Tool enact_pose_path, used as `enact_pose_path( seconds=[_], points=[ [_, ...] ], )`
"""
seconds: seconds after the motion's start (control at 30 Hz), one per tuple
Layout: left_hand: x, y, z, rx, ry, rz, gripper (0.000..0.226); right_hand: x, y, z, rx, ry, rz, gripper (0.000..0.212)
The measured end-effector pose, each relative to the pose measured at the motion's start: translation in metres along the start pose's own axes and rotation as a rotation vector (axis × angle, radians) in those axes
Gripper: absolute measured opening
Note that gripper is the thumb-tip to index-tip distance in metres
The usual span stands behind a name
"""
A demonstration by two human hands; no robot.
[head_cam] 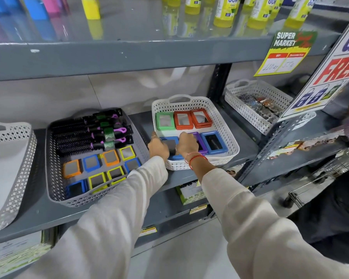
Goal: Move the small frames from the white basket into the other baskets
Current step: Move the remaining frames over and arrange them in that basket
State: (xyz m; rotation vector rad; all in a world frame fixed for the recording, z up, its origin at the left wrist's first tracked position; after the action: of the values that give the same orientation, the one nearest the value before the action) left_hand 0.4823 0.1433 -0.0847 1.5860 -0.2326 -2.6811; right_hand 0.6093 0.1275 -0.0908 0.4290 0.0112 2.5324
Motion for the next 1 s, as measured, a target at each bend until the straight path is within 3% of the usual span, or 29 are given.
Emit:
enact_pose_path(
  seconds=[0.37, 0.8, 1.0],
  points=[
    [-0.008, 0.003, 0.004, -0.02, 0.02, 0.031, 0.032, -0.02, -0.005, 0.039, -0.158, -0.126, 0.038, 0.018],
    [-0.013, 0.002, 0.005, 0.096, -0.298, 0.088, 0.035, -0.112, 0.002, 0.084, -0.332, 0.17, -0.201, 0.038],
    [-0.014, 0.006, 0.004, 0.057, -0.316, 0.089, 0.035, -0.138, 0.0, 0.076, -0.2, 0.082, -0.295, 0.037]
  ],
)
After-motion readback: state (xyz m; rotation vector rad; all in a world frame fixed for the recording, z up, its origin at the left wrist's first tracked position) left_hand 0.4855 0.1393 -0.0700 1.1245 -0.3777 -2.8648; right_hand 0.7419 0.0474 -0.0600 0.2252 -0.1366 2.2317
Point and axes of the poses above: each hand's wrist, its own y-axis away from the middle knuckle, its own z-axis out of the back of the hand, x = y × z, the point moved 7 cm from there along -y, towards the middle knuckle, and after that the axes turned 5 degrees about y, right-handed, at the moved point
